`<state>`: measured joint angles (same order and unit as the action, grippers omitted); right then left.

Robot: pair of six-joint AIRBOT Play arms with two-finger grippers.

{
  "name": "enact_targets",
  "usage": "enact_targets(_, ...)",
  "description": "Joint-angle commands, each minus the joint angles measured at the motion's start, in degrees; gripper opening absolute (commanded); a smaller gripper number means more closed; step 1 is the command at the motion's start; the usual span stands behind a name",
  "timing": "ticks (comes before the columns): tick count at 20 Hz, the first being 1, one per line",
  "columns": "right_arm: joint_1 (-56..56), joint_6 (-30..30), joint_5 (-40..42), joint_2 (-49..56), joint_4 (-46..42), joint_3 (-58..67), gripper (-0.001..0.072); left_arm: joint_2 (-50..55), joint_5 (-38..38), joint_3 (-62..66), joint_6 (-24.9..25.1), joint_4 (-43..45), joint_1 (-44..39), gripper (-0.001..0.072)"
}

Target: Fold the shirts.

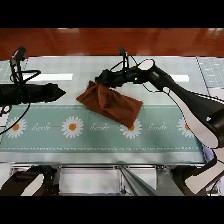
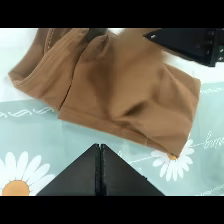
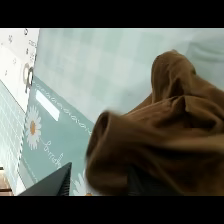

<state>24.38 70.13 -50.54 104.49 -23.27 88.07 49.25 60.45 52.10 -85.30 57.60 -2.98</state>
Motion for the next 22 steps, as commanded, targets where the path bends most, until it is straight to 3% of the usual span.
enact_targets(1,-0.90,0.55,-1.97,1.03,0.87,0.44,0.0408,1.46,-2.36,-0.55,0.22,0.07,0.50,0.0022)
enact_targets(3,-5.01,2.34,-10.56,-0.85,0.52,0.44,0.0407,2.05,-2.71,0.83,0.17,-0.13,4.07,0.0022)
enact_targets(5,-11.54,4.24,-22.88,-4.83,-2.58,0.42,0.0407,1.25,1.57,5.46,0.24,-0.20,9.79,0.0022)
enact_targets(8,-22.27,7.30,-35.17,-16.26,-21.59,-0.26,0.0407,-3.39,4.09,12.20,0.63,-0.22,18.05,0.0022)
enact_targets(10,-27.47,10.51,-34.64,-26.99,-41.48,-5.73,0.0407,-8.26,3.91,12.37,0.63,-0.20,20.63,0.0022)
enact_targets(12,-32.44,13.14,-24.41,-37.94,-50.05,-18.58,0.0407,-13.27,3.93,9.25,0.63,-0.22,20.17,0.0022)
enact_targets(14,-37.55,15.58,-14.73,-45.31,-45.51,-34.67,0.0417,-17.51,4.31,2.95,0.57,-0.26,18.60,0.0022)
enact_targets(17,-38.75,7.85,-8.11,-45.72,-28.41,-52.26,0.0418,-21.00,5.20,-8.15,-0.02,-2.91,16.09,0.0022)
enact_targets(22,-30.36,0.63,-3.45,-32.13,-8.61,-55.67,0.0417,-19.96,1.53,-22.10,0.00,-8.20,12.35,0.0022)
